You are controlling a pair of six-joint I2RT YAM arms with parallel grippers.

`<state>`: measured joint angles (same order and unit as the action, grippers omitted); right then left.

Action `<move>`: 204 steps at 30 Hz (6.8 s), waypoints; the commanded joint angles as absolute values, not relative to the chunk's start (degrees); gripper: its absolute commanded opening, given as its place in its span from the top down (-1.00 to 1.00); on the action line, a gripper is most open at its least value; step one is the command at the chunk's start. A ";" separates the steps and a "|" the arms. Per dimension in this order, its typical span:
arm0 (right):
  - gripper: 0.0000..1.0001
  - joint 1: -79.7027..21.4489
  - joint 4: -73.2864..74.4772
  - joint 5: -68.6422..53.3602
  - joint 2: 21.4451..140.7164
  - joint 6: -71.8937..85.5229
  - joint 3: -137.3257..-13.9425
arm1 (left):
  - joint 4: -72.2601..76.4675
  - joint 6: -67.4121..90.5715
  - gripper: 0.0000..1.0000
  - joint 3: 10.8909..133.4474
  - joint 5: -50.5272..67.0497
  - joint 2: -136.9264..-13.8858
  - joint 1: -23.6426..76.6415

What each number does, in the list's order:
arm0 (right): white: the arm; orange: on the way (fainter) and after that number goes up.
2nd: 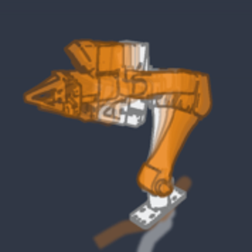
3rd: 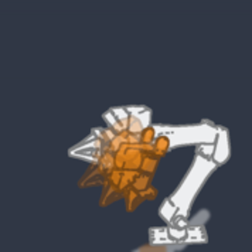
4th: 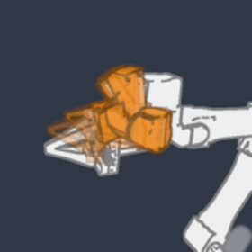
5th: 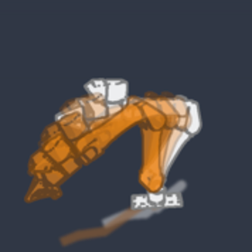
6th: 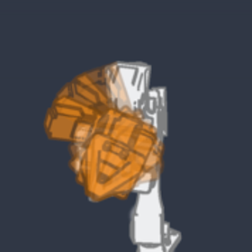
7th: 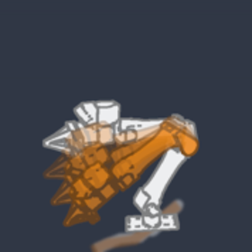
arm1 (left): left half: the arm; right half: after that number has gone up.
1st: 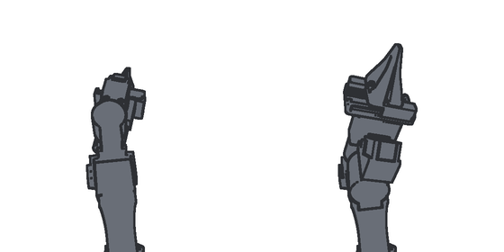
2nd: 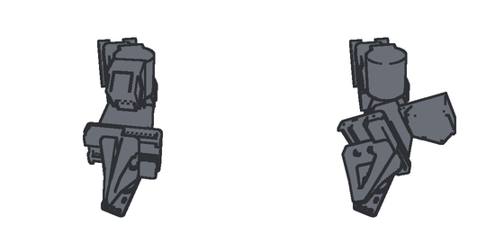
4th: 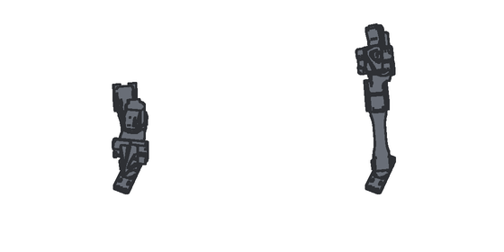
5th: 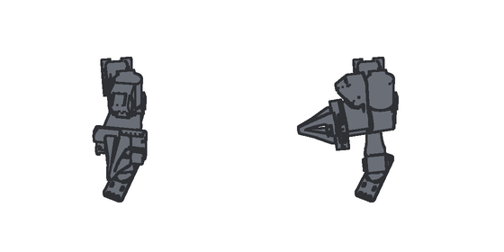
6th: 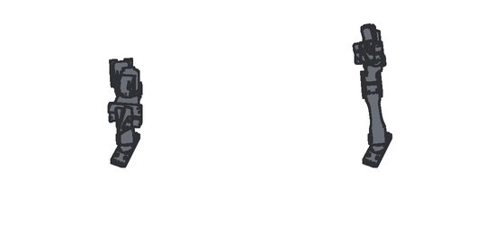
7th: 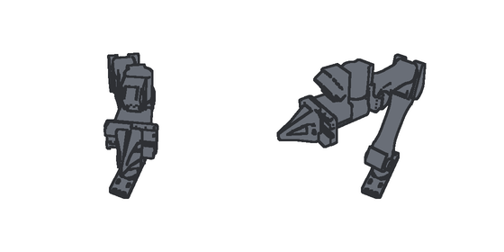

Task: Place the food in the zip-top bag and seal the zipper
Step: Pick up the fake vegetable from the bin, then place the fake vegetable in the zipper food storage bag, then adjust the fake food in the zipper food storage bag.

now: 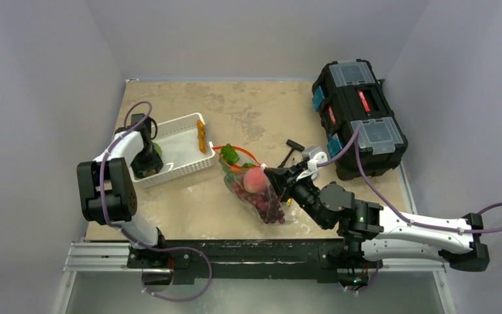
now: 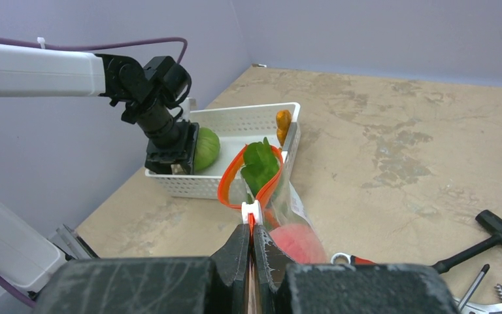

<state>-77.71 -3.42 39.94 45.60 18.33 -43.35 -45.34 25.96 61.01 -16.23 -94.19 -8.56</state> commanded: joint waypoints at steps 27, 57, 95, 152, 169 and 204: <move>1.00 -77.85 -5.77 40.01 47.48 22.20 -45.62 | -31.41 21.97 0.51 57.90 3.69 -59.44 5.86; 1.00 -77.81 -4.52 39.90 44.38 23.74 -44.18 | -30.43 24.79 0.22 66.64 7.65 -62.25 38.85; 1.00 -77.78 -4.48 39.84 43.34 22.87 -43.62 | -41.97 28.78 -0.60 68.25 5.77 -55.01 33.88; 1.00 -77.81 -2.64 37.45 42.53 19.83 -43.22 | -36.99 39.13 1.00 63.73 13.53 -61.80 21.97; 0.52 -77.78 7.20 28.65 55.43 16.36 -52.43 | -47.18 48.71 1.00 52.93 4.37 -35.20 22.10; 0.76 -79.84 11.02 31.89 93.50 13.94 -82.59 | -46.58 55.02 1.00 50.64 3.43 -29.49 22.15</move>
<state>-79.61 16.03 25.30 92.25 15.66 -82.52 -48.58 53.98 49.25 3.14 -30.22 22.15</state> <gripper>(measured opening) 0.117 0.006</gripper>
